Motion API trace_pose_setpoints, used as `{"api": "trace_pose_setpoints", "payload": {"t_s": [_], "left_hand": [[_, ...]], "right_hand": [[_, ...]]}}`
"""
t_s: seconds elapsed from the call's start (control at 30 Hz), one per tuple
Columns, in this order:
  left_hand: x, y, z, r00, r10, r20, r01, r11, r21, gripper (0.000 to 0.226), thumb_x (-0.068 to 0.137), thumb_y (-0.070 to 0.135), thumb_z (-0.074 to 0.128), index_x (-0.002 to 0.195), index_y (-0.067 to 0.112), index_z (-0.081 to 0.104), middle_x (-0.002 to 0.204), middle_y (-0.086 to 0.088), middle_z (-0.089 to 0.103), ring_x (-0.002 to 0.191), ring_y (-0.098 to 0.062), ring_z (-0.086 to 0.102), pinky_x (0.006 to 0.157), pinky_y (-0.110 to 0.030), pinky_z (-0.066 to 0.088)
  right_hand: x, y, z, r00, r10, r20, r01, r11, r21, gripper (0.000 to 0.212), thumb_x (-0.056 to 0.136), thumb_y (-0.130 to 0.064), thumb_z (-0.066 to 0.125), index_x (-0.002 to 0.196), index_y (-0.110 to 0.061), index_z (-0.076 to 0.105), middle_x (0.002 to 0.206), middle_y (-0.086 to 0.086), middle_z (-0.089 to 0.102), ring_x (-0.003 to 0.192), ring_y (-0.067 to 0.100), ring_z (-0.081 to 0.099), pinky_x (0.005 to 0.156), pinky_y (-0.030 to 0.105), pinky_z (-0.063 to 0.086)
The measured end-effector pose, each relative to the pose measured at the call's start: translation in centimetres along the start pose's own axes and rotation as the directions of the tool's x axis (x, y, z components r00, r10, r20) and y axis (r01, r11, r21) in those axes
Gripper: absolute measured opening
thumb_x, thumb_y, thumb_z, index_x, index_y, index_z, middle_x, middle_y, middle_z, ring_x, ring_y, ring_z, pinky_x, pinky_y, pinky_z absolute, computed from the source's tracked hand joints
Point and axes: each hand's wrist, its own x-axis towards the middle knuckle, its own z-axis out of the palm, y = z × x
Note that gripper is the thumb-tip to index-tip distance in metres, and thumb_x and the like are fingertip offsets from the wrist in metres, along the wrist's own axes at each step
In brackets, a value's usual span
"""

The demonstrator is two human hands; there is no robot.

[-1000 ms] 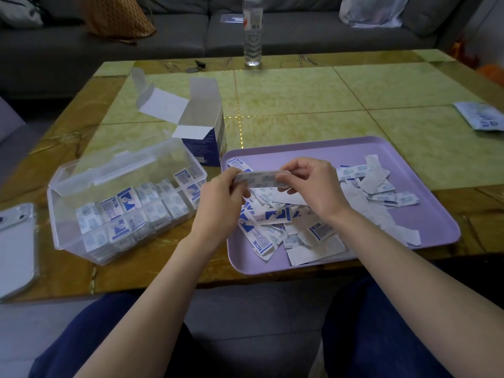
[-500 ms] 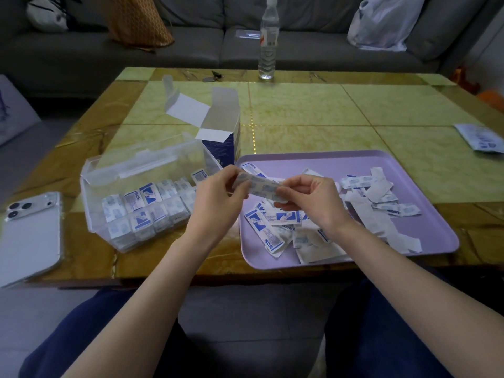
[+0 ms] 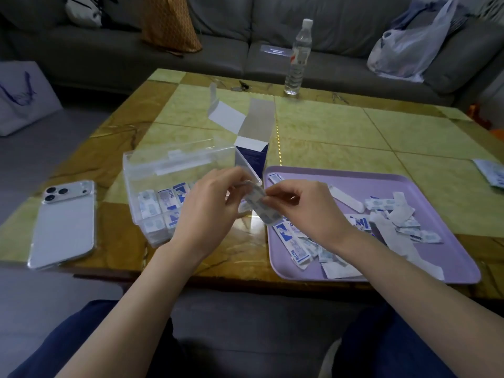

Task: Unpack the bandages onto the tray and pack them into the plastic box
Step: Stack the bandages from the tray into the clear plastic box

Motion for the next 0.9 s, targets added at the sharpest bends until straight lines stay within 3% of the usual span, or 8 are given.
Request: {"api": "trace_pose_setpoints", "payload": {"t_s": [0.13, 0.27, 0.37, 0.43, 0.5, 0.6, 0.73, 0.9], "left_hand": [[-0.2, -1.2, -2.0, 0.998, -0.009, -0.060, 0.009, 1.000, 0.006, 0.010, 0.089, 0.006, 0.059, 0.088, 0.015, 0.064, 0.078, 0.019, 0.056, 0.081, -0.008, 0.054, 0.071, -0.024, 0.044], [-0.3, -2.9, -4.1, 0.995, -0.015, -0.097, 0.017, 1.000, 0.021, 0.009, 0.090, 0.004, 0.058, 0.091, 0.012, 0.062, 0.081, 0.015, 0.056, 0.085, -0.011, 0.052, 0.074, -0.024, 0.042], [-0.8, -3.8, -5.8, 0.981, -0.063, -0.185, 0.071, 0.997, 0.034, 0.011, 0.090, 0.006, 0.056, 0.095, 0.015, 0.055, 0.088, 0.009, 0.055, 0.084, -0.006, 0.048, 0.074, -0.013, 0.036], [-1.2, -4.4, -6.6, 0.964, -0.098, -0.247, 0.113, 0.992, 0.047, 0.021, 0.090, 0.004, 0.055, 0.106, 0.017, 0.052, 0.094, 0.008, 0.052, 0.087, -0.009, 0.050, 0.079, -0.019, 0.039], [-1.7, -5.2, -7.4, 0.950, -0.143, -0.276, 0.179, 0.978, 0.107, 0.028, 0.088, 0.003, 0.054, 0.113, 0.015, 0.051, 0.101, 0.006, 0.049, 0.094, -0.017, 0.051, 0.083, -0.035, 0.044], [-2.6, -6.2, -8.2, 0.934, -0.280, -0.222, 0.336, 0.900, 0.276, 0.033, 0.090, 0.008, 0.054, 0.122, 0.014, 0.048, 0.116, -0.004, 0.049, 0.107, -0.024, 0.045, 0.091, -0.038, 0.036], [-3.3, -6.8, -8.1, 0.873, -0.467, -0.142, 0.487, 0.807, 0.334, 0.044, 0.096, 0.022, 0.046, 0.138, 0.017, 0.035, 0.136, -0.006, 0.037, 0.124, -0.024, 0.033, 0.099, -0.034, 0.027], [-3.6, -7.1, -8.0, 0.872, -0.477, -0.111, 0.485, 0.810, 0.330, 0.044, 0.099, 0.027, 0.039, 0.141, 0.016, 0.032, 0.140, -0.004, 0.037, 0.130, -0.021, 0.030, 0.102, -0.033, 0.026]], "right_hand": [[1.3, -2.2, 1.7, 0.997, -0.067, 0.030, 0.068, 0.997, -0.045, 0.009, 0.080, -0.018, 0.072, 0.088, -0.016, 0.074, 0.071, -0.022, 0.063, 0.069, -0.001, 0.062, 0.065, 0.010, 0.047], [2.8, -4.3, 3.9, 0.994, -0.071, 0.086, 0.075, 0.997, -0.038, 0.010, 0.080, -0.018, 0.072, 0.087, -0.012, 0.074, 0.069, -0.016, 0.065, 0.059, -0.007, 0.058, 0.059, 0.007, 0.042], [4.1, -5.8, 5.3, 0.991, -0.055, 0.119, 0.055, 0.998, 0.003, 0.013, 0.080, -0.019, 0.073, 0.088, -0.009, 0.075, 0.074, -0.005, 0.071, 0.064, -0.001, 0.062, 0.066, 0.020, 0.053], [5.1, -6.6, 5.7, 0.990, -0.043, 0.137, 0.037, 0.998, 0.040, 0.014, 0.079, -0.018, 0.073, 0.087, -0.006, 0.075, 0.077, 0.004, 0.073, 0.067, 0.010, 0.064, 0.071, 0.033, 0.054], [6.5, -6.8, 5.9, 0.990, -0.014, 0.139, 0.011, 1.000, 0.020, 0.018, 0.080, -0.019, 0.072, 0.084, -0.002, 0.074, 0.078, 0.019, 0.070, 0.059, 0.025, 0.059, 0.064, 0.038, 0.052], [8.6, -6.2, 6.4, 0.986, 0.089, 0.143, -0.085, 0.996, -0.038, 0.012, 0.078, -0.019, 0.074, 0.079, -0.007, 0.075, 0.076, 0.020, 0.070, 0.059, 0.017, 0.058, 0.068, 0.040, 0.055], [10.1, -4.7, 7.4, 0.945, 0.264, 0.196, -0.229, 0.956, -0.181, 0.009, 0.077, -0.016, 0.075, 0.073, -0.009, 0.072, 0.068, 0.004, 0.069, 0.053, 0.007, 0.061, 0.066, 0.026, 0.059], [10.9, -3.2, 7.7, 0.947, 0.284, 0.152, -0.186, 0.868, -0.461, 0.017, 0.079, -0.015, 0.070, 0.071, -0.001, 0.073, 0.048, -0.001, 0.060, 0.038, -0.001, 0.055, 0.045, 0.003, 0.040]]}}
